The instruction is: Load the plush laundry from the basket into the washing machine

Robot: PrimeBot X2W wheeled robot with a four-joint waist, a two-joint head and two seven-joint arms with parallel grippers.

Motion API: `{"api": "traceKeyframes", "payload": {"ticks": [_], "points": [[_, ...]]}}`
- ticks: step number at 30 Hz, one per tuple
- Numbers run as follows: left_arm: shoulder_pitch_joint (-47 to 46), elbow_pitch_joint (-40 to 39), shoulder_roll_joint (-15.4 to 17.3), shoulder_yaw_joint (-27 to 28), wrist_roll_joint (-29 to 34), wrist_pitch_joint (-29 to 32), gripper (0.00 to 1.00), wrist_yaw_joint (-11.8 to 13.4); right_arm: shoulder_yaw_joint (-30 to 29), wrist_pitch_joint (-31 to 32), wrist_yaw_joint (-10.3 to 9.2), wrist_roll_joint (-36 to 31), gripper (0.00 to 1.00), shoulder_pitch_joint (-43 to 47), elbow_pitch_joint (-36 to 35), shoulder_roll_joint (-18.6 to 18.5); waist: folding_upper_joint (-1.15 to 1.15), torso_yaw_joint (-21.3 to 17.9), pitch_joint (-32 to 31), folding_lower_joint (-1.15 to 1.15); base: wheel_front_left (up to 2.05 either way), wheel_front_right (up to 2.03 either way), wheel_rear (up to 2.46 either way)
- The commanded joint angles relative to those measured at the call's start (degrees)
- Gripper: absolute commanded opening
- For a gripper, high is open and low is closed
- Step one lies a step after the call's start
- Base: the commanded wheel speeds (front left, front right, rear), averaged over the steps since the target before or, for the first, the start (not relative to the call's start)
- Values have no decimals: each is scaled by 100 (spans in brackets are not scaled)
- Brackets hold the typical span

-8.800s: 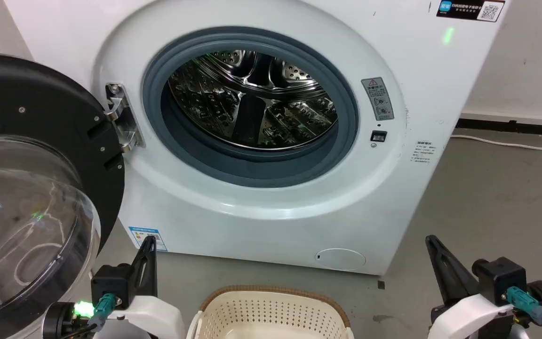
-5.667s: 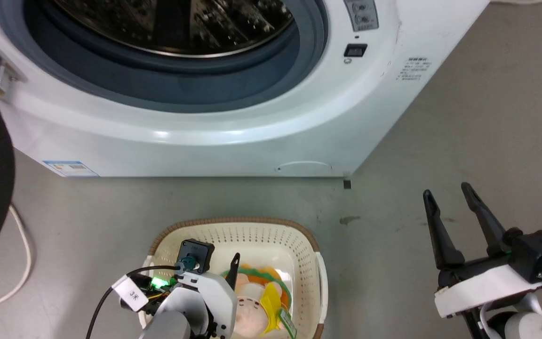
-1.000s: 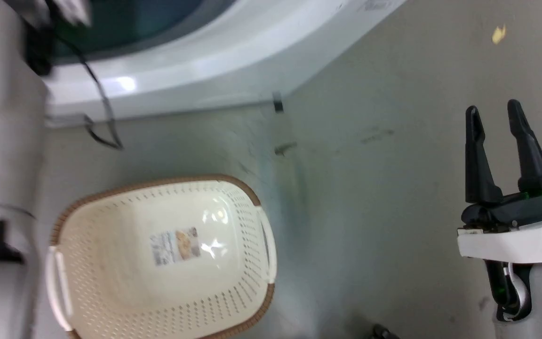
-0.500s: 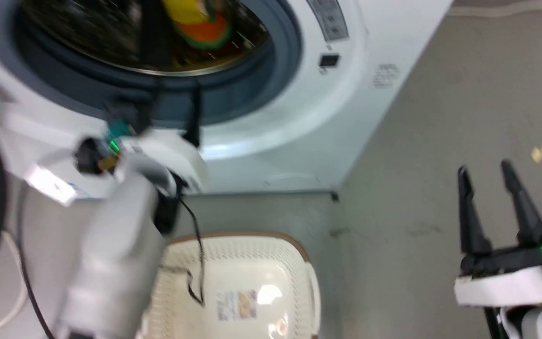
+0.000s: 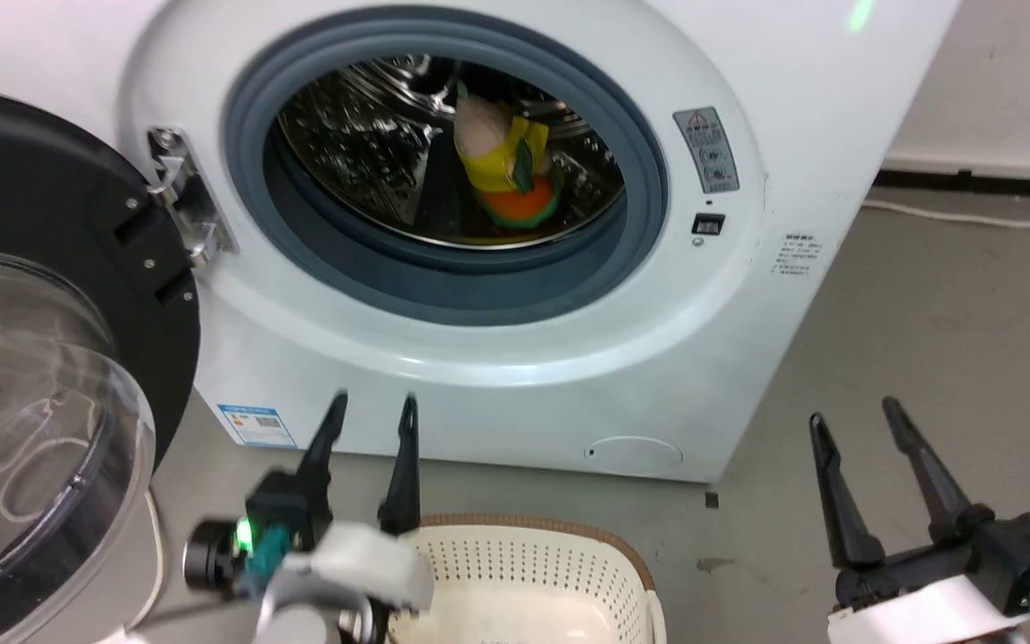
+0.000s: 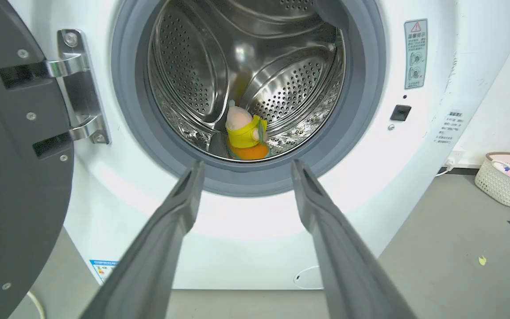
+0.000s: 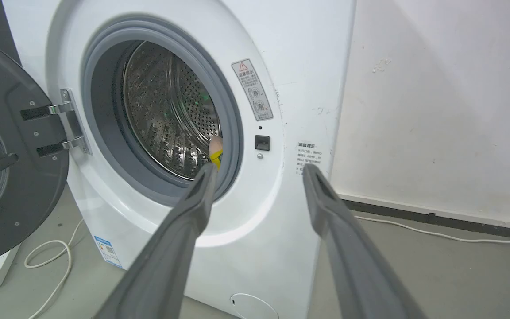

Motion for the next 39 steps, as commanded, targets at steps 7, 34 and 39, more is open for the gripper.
{"api": "traceKeyframes", "payload": {"ticks": [7,34,39], "points": [[851,-457,-64,-9,239,-30,100,232,3,-26,-5,192,100,228,119,16,0,-67,-238,1,0,0,0],[937,-581,-121,319,490,269,0,15,15,269,-1,84,0,132,137,4,0,-28,-292,2,0,0,0],[948,-619,-139,391,550,327,0,-21,16,327,-1,59,0,123,139,5,0,-19,-300,2,0,0,0]]}}
